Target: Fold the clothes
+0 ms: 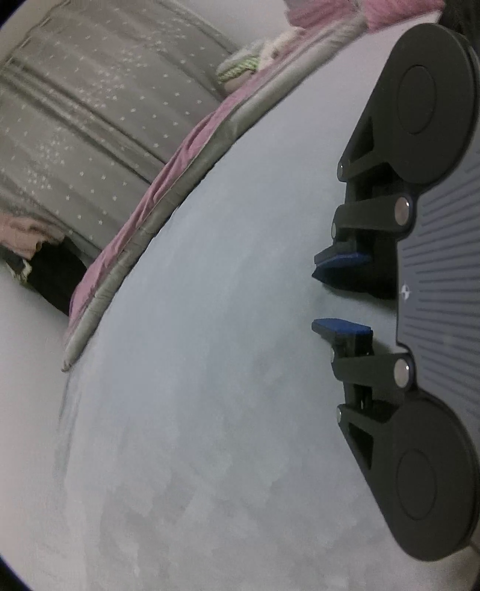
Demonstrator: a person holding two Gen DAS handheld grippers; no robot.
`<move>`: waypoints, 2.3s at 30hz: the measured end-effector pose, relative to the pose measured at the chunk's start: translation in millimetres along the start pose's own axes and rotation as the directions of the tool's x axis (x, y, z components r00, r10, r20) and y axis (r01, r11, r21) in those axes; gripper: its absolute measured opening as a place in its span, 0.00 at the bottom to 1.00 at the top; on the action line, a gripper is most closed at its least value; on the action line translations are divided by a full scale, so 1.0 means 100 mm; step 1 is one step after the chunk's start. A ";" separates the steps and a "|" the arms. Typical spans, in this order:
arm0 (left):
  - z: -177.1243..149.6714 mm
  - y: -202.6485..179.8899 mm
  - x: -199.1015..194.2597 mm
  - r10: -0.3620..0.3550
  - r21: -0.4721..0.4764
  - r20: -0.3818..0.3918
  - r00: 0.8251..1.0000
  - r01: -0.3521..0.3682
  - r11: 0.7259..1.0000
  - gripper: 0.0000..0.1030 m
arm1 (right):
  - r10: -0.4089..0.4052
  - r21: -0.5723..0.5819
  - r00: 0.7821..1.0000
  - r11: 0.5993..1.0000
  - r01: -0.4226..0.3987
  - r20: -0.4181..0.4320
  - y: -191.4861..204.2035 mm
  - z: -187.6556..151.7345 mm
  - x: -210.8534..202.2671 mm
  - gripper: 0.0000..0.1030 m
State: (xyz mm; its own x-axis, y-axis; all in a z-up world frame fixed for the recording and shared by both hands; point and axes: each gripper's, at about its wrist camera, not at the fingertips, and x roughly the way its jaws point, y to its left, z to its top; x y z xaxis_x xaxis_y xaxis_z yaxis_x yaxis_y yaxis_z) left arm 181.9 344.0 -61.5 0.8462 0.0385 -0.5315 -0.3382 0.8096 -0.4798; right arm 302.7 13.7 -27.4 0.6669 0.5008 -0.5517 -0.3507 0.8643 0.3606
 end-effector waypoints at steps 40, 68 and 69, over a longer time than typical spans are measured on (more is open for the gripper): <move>-0.04 -0.23 0.11 0.137 0.107 0.074 0.988 -0.144 0.984 0.13 | -0.222 -0.257 0.974 0.940 0.225 0.041 0.41 -0.01 0.30 0.10; -0.16 -1.06 -0.19 0.101 0.296 -0.053 0.993 -0.081 0.952 0.62 | -0.265 -0.084 0.964 0.960 0.266 0.027 -0.23 -0.14 -1.32 0.57; -0.18 -1.09 -0.18 0.098 0.305 -0.059 0.993 -0.075 0.949 0.62 | -0.270 -0.076 0.962 0.959 0.272 0.030 -0.28 -0.17 -1.41 0.57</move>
State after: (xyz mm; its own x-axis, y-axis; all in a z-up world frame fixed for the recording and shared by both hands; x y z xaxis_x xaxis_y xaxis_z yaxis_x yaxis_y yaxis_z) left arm 195.9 244.6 -11.6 0.7831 0.0829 -0.6163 -0.2592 0.9444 -0.2023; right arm 207.8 -80.0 27.6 0.7563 0.2467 -0.6059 -0.2048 0.9689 0.1389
